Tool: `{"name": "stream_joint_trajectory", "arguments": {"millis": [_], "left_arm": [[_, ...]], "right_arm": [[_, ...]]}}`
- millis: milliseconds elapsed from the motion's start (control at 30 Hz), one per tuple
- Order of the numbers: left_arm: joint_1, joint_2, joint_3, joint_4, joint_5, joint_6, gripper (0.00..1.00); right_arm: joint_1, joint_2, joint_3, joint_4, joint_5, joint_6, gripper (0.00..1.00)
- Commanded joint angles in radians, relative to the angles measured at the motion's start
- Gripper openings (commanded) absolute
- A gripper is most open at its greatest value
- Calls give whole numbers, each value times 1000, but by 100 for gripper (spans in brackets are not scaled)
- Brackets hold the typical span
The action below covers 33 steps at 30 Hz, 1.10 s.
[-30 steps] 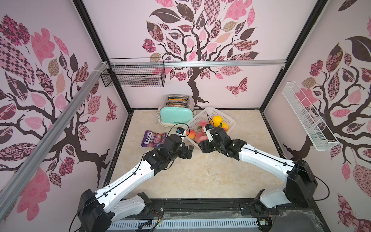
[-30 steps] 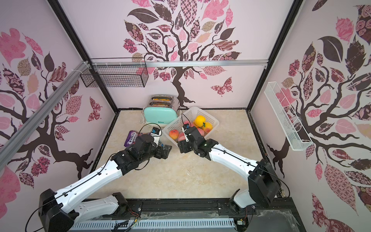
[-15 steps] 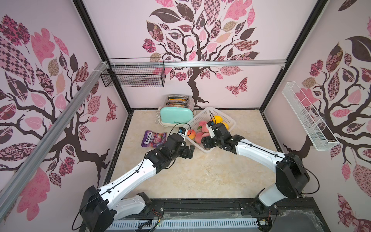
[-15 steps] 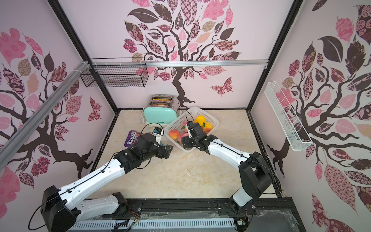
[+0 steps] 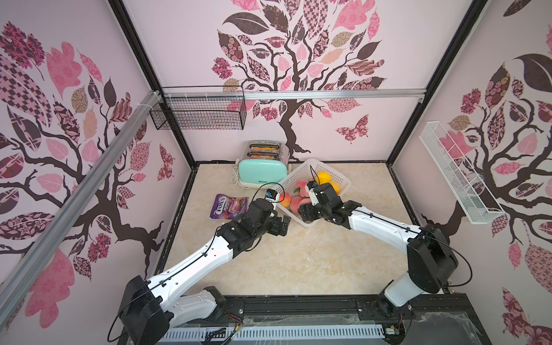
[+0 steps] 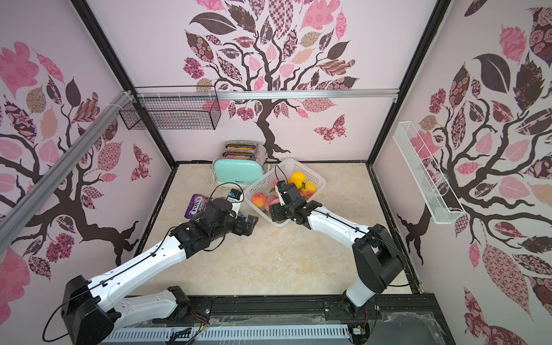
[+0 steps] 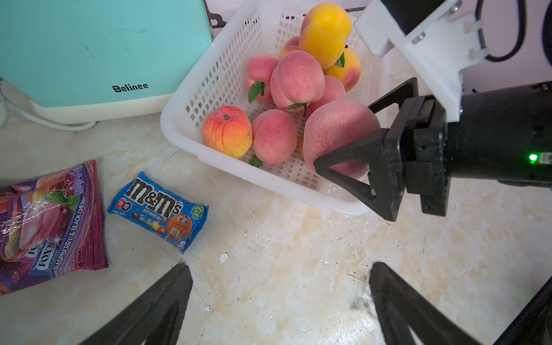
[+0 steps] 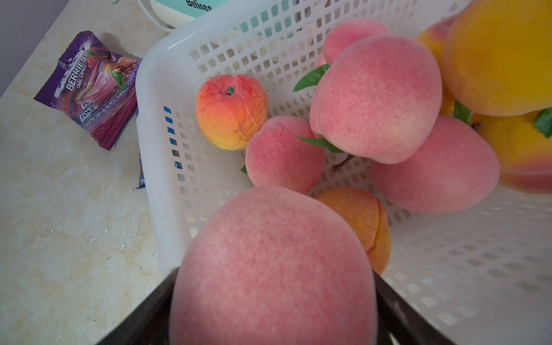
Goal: Put the peaches into the basket
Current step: Place the peach in the basket.
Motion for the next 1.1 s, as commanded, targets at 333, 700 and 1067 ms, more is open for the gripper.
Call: {"name": "stream_joint_trajectory", "arguments": {"millis": [333, 700, 1067], "left_arm": [[6, -2, 2, 9, 11, -1, 97], [6, -8, 16, -5, 18, -2, 97], [6, -45, 11, -57, 33, -49, 97]], "right_arm": [[-5, 32, 36, 22, 16, -10, 89], [-5, 9, 38, 13, 20, -13, 95], [-5, -129, -2, -40, 33, -2, 98]]}}
